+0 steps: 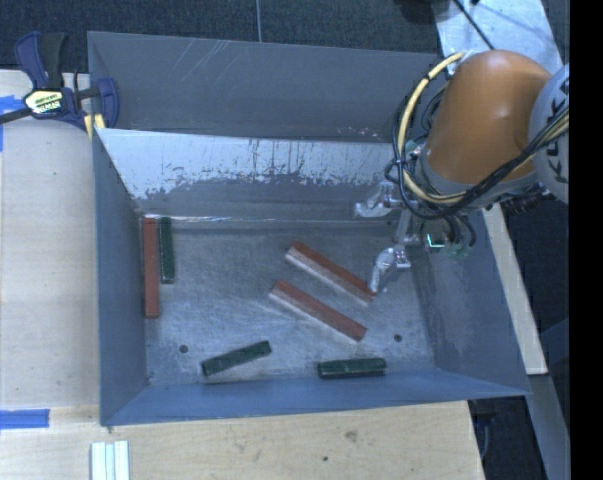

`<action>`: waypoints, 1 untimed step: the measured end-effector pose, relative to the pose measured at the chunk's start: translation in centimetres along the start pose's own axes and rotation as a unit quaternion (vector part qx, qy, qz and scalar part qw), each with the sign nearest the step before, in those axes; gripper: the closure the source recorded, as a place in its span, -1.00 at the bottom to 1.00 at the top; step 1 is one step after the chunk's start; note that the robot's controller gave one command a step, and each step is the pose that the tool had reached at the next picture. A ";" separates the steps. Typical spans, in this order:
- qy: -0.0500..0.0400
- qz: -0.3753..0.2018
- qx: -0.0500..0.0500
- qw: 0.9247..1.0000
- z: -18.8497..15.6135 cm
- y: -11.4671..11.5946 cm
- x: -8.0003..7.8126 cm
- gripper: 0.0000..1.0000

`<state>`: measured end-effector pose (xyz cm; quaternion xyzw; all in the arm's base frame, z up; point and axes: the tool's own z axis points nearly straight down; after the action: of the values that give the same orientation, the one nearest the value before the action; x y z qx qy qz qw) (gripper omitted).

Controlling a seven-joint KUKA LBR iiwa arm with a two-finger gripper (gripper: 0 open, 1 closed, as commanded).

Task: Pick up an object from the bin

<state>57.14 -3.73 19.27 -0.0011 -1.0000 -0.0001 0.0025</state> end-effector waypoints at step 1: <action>-0.004 0.000 0.000 1.000 -0.5 0.0 -0.2 -1.00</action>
Offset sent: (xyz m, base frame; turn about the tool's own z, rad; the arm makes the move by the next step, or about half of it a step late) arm -0.0287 -0.0132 -0.1227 -0.0255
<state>57.31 -3.73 19.75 -0.0007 -1.0000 0.0002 -0.0018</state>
